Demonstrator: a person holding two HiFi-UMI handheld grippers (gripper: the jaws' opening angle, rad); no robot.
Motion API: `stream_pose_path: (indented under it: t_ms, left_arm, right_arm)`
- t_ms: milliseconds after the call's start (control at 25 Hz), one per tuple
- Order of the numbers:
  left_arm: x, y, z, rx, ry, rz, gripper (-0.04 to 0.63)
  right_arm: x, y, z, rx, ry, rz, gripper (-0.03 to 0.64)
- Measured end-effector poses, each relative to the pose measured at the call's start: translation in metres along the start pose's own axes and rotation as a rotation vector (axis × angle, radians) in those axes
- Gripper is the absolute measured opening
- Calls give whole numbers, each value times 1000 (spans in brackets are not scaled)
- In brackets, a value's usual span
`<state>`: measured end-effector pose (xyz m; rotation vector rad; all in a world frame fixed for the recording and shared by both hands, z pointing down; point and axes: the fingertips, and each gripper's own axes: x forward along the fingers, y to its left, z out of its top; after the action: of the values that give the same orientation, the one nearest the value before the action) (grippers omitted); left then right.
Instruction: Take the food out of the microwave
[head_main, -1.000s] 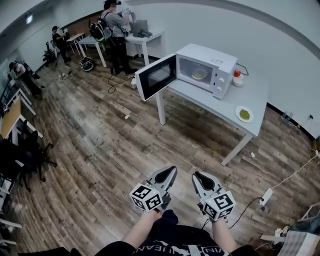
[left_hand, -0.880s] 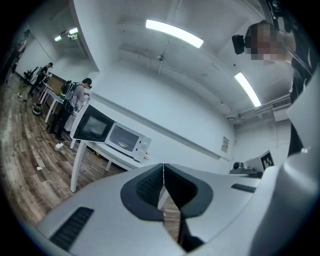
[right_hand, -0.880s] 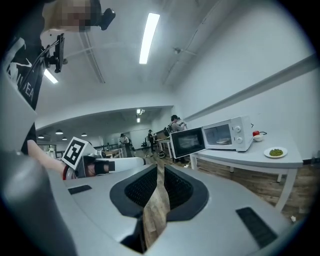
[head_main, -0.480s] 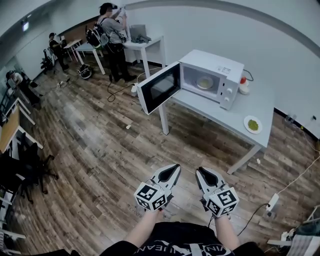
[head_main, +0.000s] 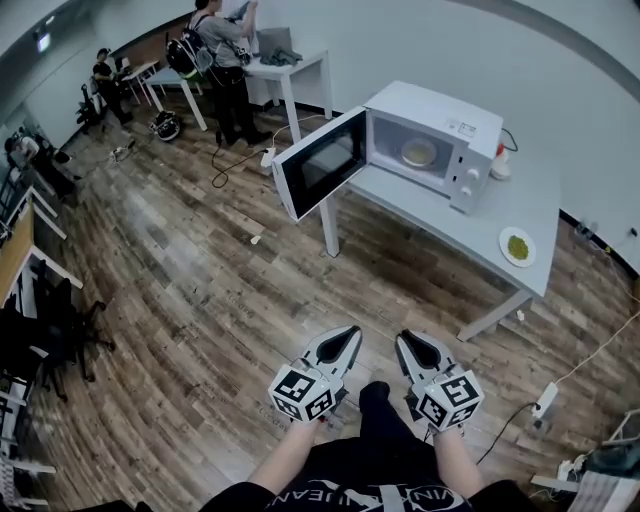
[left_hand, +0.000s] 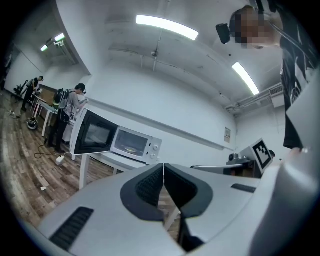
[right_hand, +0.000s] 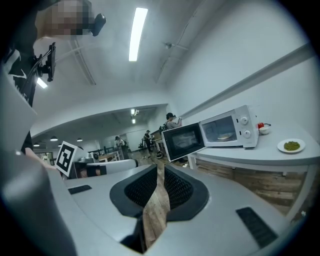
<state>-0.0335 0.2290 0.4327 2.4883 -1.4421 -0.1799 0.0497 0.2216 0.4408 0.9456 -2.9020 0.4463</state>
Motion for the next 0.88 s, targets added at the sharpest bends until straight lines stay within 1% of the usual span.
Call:
stream_pose_path:
  t_ms: [80, 200, 440, 680, 880]
  left_arm:
    - [7, 12, -5, -4, 14, 12, 12]
    - [24, 36, 0, -2, 14, 32, 12]
    - [73, 78, 20, -8, 5, 41, 12]
    - [128, 98, 20, -18, 31, 6, 12]
    - [167, 118, 21, -29, 47, -6, 12]
  right_arm:
    - [12, -11, -4, 24, 5, 5, 60]
    - [38, -25, 0, 30, 3, 20, 60]
    - [86, -64, 27, 9, -10, 22, 60]
    - [114, -114, 39, 29, 4, -18, 60]
    - [139, -148, 41, 52, 23, -29, 60]
